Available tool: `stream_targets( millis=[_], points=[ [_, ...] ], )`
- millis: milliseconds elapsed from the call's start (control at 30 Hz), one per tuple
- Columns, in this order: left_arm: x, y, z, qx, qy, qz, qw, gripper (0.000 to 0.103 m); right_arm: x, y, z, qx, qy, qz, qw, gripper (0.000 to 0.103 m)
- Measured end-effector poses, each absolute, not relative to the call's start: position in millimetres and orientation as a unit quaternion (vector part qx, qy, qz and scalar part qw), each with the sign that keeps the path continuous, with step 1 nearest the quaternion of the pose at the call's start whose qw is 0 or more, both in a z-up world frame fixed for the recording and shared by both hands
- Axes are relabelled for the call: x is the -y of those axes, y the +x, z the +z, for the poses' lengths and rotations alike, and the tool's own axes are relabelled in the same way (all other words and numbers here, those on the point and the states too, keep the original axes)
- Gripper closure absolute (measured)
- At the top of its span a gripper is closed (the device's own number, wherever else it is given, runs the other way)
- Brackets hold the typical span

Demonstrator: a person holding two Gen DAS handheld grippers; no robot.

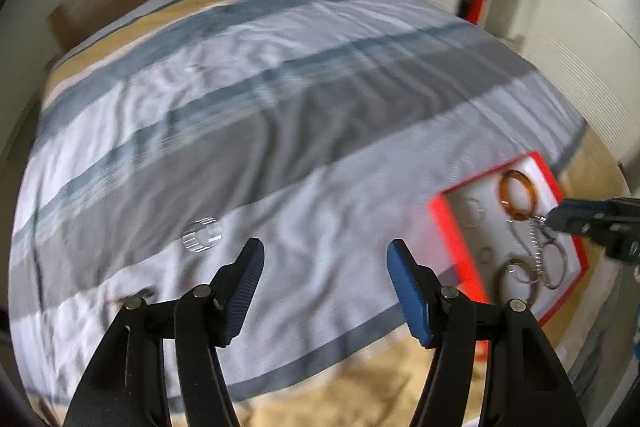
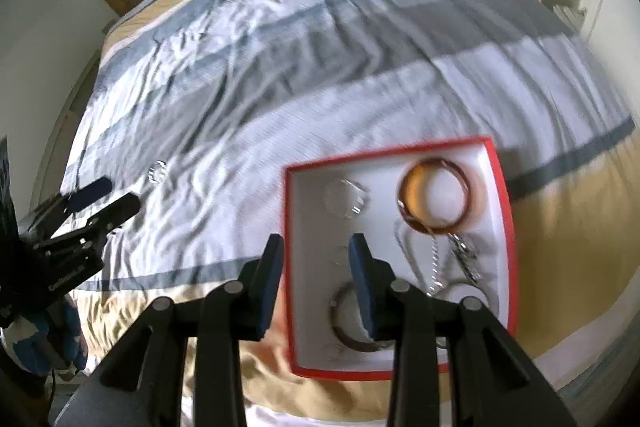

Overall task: Organize jewelry
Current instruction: 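Withdraw both open tools from the red box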

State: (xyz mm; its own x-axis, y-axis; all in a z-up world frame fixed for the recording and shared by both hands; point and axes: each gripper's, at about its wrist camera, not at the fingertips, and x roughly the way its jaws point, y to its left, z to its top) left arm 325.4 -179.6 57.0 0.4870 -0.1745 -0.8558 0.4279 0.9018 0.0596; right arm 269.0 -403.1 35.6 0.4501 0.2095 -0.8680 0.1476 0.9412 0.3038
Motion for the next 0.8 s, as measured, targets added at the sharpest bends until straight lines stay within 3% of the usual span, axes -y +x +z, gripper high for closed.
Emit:
stream_targets(
  millis=[467, 600, 800],
  points=[
    [2, 297, 148, -0.421, 0.060, -0.006, 0.905, 0.029, 385, 292, 141, -0.455, 0.141, 0.014, 0.879, 0.070],
    [-36, 284, 158, -0.417, 0.044, 0.032, 0.907, 0.029, 393, 291, 158, -0.438, 0.149, 0.002, 0.887, 0.064],
    [-81, 258, 166, -0.419, 0.028, 0.084, 0.904, 0.029, 409, 286, 175, -0.420, 0.163, -0.012, 0.892, 0.063]
  ],
)
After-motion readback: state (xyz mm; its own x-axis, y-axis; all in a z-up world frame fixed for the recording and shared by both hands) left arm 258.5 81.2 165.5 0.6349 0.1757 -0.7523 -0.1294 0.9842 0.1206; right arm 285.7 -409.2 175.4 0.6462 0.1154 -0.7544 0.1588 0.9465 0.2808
